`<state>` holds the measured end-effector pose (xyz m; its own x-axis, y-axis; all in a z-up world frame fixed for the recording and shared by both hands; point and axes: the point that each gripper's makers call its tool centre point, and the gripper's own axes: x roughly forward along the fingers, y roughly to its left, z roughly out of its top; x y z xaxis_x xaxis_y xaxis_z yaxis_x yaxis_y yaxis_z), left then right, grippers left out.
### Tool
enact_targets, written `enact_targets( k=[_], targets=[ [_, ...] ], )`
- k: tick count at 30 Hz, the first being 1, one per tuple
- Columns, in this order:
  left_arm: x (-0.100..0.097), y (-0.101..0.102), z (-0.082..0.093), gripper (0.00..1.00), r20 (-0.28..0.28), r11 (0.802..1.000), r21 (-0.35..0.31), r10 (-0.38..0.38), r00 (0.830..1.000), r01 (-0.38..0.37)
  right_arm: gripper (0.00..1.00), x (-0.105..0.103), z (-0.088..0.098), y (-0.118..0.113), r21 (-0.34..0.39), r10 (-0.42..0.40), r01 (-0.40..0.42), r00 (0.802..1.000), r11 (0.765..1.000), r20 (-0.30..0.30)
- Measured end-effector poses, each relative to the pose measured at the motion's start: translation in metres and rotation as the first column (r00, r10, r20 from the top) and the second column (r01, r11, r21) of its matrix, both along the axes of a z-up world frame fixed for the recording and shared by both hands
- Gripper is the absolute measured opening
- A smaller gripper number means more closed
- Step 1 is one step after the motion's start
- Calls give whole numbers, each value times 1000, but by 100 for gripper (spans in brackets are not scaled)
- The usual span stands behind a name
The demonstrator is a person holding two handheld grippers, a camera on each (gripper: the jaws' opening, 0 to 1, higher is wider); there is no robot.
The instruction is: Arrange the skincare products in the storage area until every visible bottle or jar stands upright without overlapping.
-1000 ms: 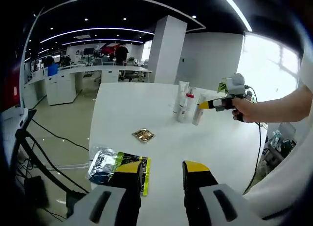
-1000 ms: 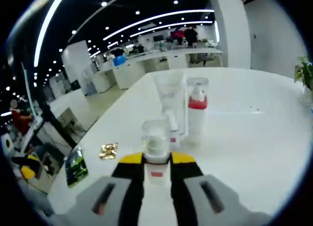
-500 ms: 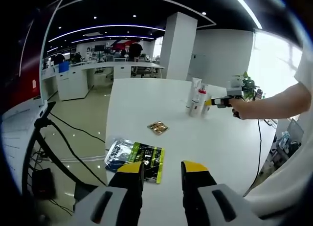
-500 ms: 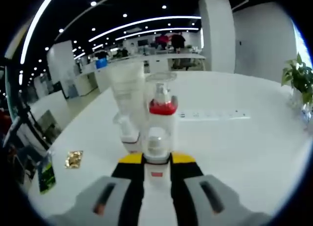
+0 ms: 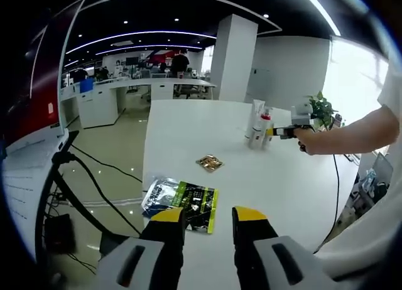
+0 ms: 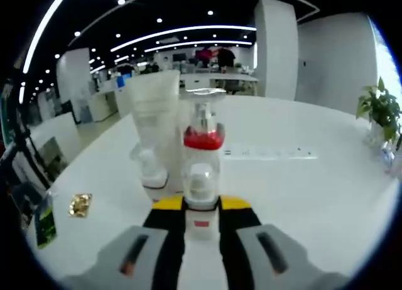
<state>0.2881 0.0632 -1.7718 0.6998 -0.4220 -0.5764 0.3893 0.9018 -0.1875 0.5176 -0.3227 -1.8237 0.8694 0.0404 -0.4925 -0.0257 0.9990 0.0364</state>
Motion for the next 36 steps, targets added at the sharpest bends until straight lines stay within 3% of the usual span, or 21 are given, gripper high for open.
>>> enact_targets(
  k=[12, 36],
  targets=[
    [-1, 2, -2, 30, -9, 1000, 9, -3, 1000, 3, 18, 9, 3, -2, -33, 16, -15, 1000, 999, 27],
    [-5, -1, -7, 29, -24, 1000, 16, -11, 1000, 11, 18, 11, 1, -10, -42, 25, -24, 999, 999, 24]
  ],
)
